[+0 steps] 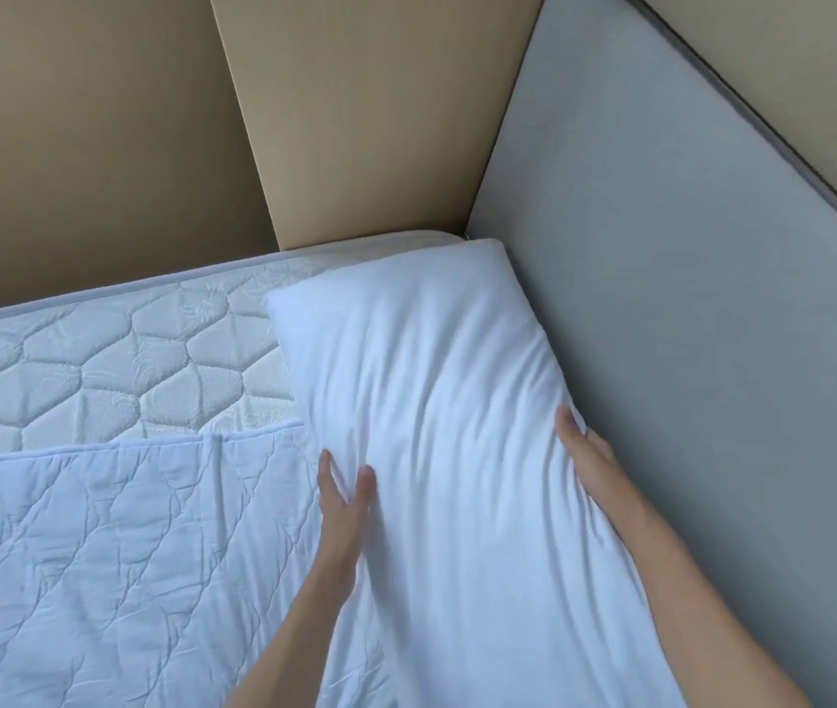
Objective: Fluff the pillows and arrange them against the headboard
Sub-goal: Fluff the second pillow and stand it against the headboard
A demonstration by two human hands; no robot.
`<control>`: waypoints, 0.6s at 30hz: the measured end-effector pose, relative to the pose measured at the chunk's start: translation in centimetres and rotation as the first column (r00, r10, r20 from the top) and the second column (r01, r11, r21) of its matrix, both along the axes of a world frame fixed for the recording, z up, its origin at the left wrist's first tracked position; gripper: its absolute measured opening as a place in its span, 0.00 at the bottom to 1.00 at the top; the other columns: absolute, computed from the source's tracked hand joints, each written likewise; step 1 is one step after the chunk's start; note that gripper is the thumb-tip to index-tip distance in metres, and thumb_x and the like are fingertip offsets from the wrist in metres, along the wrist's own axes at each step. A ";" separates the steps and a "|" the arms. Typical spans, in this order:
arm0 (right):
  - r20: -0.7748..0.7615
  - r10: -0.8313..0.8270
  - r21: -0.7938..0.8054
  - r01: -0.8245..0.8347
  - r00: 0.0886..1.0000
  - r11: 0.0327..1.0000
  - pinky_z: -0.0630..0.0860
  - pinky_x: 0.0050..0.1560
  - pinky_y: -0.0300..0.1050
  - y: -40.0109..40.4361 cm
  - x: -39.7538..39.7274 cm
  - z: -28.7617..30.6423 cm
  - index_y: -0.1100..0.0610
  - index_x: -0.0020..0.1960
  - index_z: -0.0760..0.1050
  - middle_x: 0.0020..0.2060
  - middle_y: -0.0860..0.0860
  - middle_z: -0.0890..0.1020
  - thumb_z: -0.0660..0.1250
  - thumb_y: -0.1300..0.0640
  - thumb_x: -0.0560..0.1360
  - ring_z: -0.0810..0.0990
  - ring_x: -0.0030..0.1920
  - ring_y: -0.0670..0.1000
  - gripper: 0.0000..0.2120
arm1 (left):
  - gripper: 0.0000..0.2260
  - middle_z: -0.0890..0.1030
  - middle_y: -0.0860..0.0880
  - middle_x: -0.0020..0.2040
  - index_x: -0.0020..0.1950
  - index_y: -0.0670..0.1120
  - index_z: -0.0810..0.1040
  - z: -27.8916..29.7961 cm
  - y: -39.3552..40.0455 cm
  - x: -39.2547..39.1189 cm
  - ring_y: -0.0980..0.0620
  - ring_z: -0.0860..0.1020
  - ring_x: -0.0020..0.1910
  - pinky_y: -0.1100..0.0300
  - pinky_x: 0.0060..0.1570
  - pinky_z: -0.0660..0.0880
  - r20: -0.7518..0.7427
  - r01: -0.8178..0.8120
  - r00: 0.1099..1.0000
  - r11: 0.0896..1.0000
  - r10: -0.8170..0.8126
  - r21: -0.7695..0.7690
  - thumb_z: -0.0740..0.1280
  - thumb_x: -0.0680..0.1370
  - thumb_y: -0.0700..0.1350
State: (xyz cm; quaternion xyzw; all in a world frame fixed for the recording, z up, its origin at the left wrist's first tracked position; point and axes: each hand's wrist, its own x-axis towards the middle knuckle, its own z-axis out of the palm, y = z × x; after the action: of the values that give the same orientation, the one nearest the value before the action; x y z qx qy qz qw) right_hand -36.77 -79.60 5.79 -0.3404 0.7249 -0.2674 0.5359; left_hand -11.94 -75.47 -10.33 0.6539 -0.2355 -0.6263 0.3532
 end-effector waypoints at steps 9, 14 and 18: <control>0.178 -0.009 0.031 0.003 0.984 1.000 0.81 0.40 0.40 -5.8 -0.8 -0.2 0.61 0.58 0.81 0.44 0.53 0.88 0.74 0.55 0.72 0.87 0.43 0.52 0.17 | 0.29 0.66 0.55 0.77 0.68 0.82 0.53 -0.9 -6.8 -1.8 0.49 0.71 0.73 0.42 0.71 0.70 -0.104 -0.257 0.963 0.965 0.250 -0.053 0.67 0.75 0.65; 0.368 0.026 -0.179 0.044 0.929 0.983 0.82 0.52 0.51 -5.1 -2.2 4.5 0.64 0.57 0.80 0.52 0.59 0.86 0.73 0.62 0.66 0.86 0.51 0.59 0.20 | 0.26 0.72 0.56 0.74 0.65 0.81 0.62 0.7 -8.8 -5.1 0.46 0.77 0.68 0.37 0.68 0.71 -0.376 -0.314 0.883 0.949 0.281 -0.027 0.70 0.72 0.67; 0.349 0.066 -0.393 0.083 0.935 0.916 0.83 0.44 0.43 -6.3 -3.8 9.5 0.61 0.50 0.81 0.44 0.53 0.88 0.71 0.64 0.67 0.87 0.44 0.52 0.12 | 0.42 0.74 0.55 0.74 0.75 0.66 0.66 2.4 -14.6 -9.1 0.46 0.77 0.68 0.38 0.68 0.71 -0.502 -0.222 0.853 0.970 0.141 -0.104 0.73 0.63 0.73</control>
State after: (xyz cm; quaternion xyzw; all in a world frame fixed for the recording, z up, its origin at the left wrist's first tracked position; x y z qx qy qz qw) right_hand -40.62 -85.86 15.25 -0.3860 0.5472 -0.4699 0.5752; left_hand -21.04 -90.03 -7.97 0.4624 -0.1242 -0.7148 0.5098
